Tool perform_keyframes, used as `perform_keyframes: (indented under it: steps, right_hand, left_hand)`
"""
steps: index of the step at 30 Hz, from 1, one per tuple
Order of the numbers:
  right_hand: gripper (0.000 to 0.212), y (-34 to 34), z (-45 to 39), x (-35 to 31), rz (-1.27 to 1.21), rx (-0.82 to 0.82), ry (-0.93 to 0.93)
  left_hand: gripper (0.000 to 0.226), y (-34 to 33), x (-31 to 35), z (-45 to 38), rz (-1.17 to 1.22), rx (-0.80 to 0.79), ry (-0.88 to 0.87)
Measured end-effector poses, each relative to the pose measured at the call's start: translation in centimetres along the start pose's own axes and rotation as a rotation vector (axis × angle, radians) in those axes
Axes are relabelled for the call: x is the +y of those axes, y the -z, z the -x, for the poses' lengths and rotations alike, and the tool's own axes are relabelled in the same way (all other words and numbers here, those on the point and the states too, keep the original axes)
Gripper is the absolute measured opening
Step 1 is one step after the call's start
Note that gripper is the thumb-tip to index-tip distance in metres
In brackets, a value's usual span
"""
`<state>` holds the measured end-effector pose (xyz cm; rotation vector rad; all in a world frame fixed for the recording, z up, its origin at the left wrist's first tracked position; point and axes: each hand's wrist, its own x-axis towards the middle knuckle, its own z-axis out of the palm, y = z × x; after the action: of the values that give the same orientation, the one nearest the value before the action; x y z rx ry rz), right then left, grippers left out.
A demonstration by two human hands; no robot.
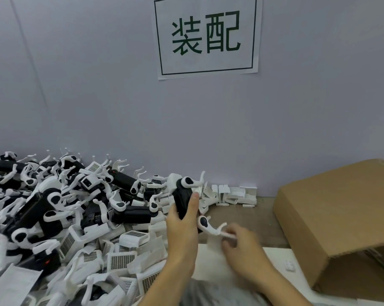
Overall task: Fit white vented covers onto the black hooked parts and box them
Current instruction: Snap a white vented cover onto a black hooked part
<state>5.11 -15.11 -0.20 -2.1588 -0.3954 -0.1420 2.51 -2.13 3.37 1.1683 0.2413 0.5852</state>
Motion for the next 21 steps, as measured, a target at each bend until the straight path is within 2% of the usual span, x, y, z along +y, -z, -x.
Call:
perform_keyframes:
  steps: [2, 4, 5, 7, 11, 13, 17, 21]
  right_hand:
    - [0.014, 1.1, -0.8, 1.3, -0.25, 0.122, -0.203]
    - [0.013, 1.5, -1.1, 1.7, -0.461, 0.207, -0.287]
    - [0.012, 1.5, -1.1, 1.7, -0.496, 0.247, -0.277]
    - [0.011, 1.4, -0.8, 1.2, -0.492, 0.299, -0.21]
    - [0.014, 1.0, -0.3, 0.4, -0.334, 0.374, -0.007]
    - [0.015, 0.8, 0.1, -0.2, -0.305, 0.324, 0.081]
    - [0.023, 0.6, 0.9, -0.9, -0.36, 0.071, 0.242]
    - [0.023, 0.5, 1.1, -1.1, -0.339, -0.003, 0.328]
  left_hand:
    - [0.024, -0.1, -0.6, 0.3, 0.016, -0.063, 0.114]
    - [0.017, -0.2, -1.2, 0.7, -0.041, -0.121, 0.144]
    - [0.012, -0.3, -1.4, 0.9, -0.087, -0.144, 0.123]
    - [0.018, -0.4, -1.8, 1.2, -0.178, -0.181, 0.062]
    - [0.028, -0.1, -2.4, 1.5, -0.33, -0.208, -0.027]
    - [0.03, 0.1, -2.7, 1.6, -0.396, -0.217, -0.065]
    - [0.032, 0.4, -3.0, 1.2, -0.385, -0.165, -0.041]
    - [0.026, 0.7, -3.2, 0.7, -0.352, -0.093, 0.014]
